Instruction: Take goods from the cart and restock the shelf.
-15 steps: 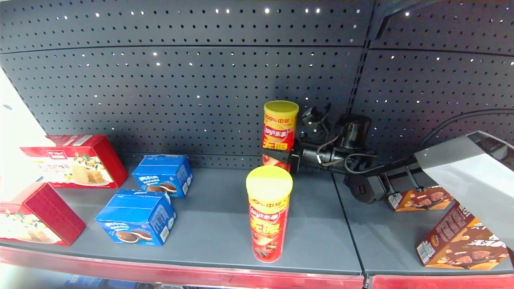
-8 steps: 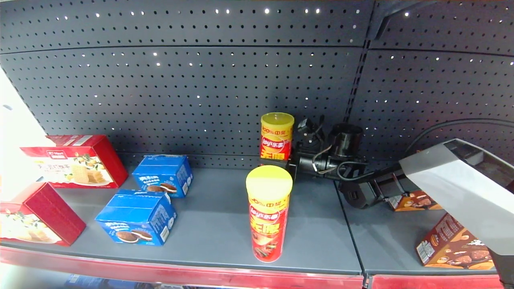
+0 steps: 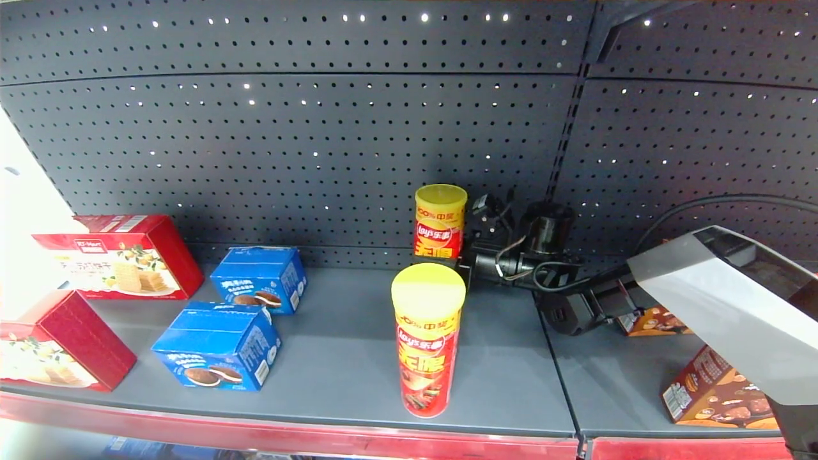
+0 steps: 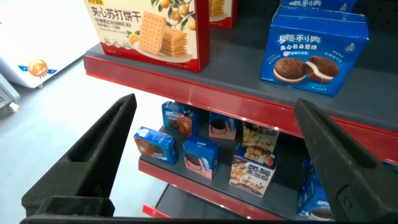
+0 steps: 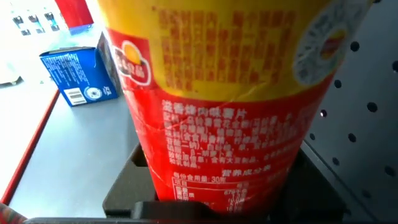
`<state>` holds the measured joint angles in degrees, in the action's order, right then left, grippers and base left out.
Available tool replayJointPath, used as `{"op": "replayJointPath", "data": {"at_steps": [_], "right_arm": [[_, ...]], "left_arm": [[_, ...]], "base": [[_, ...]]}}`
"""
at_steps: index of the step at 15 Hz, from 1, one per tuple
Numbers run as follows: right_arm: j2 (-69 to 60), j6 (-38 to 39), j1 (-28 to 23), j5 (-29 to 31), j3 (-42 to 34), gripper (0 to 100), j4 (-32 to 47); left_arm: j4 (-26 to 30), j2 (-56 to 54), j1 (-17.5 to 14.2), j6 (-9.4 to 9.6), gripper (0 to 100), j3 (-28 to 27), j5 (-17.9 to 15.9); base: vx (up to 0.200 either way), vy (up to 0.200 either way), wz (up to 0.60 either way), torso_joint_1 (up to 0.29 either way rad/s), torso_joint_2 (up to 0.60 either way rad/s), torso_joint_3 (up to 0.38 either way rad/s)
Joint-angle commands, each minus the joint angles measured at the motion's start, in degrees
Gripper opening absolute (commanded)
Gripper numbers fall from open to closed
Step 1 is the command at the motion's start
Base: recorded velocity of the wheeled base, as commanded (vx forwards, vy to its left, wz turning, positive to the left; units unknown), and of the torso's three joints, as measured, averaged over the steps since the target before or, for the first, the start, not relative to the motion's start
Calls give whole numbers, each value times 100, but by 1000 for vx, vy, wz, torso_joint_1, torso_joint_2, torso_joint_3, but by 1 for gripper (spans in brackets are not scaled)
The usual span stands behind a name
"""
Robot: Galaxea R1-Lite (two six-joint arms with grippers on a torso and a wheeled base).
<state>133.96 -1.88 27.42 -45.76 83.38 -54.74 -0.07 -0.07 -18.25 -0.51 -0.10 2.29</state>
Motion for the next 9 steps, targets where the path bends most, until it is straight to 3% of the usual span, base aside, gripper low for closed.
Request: {"op": "replayJointPath", "data": {"at_steps": [1, 5, 9], "right_arm": [[33, -41, 1, 6, 11, 100, -11], [-28, -173, -26, 85, -77, 100, 51], [-582, -217, -114, 112, -692, 100, 95]], "left_arm": [[-1, 7, -3, -2, 100, 1, 8], [-1, 7, -3, -2, 100, 1, 8], [-1, 7, -3, -2, 100, 1, -1]], "base": [[0, 0, 0, 0, 0, 0], [0, 0, 0, 0, 0, 0], [0, 0, 0, 0, 0, 0]]}}
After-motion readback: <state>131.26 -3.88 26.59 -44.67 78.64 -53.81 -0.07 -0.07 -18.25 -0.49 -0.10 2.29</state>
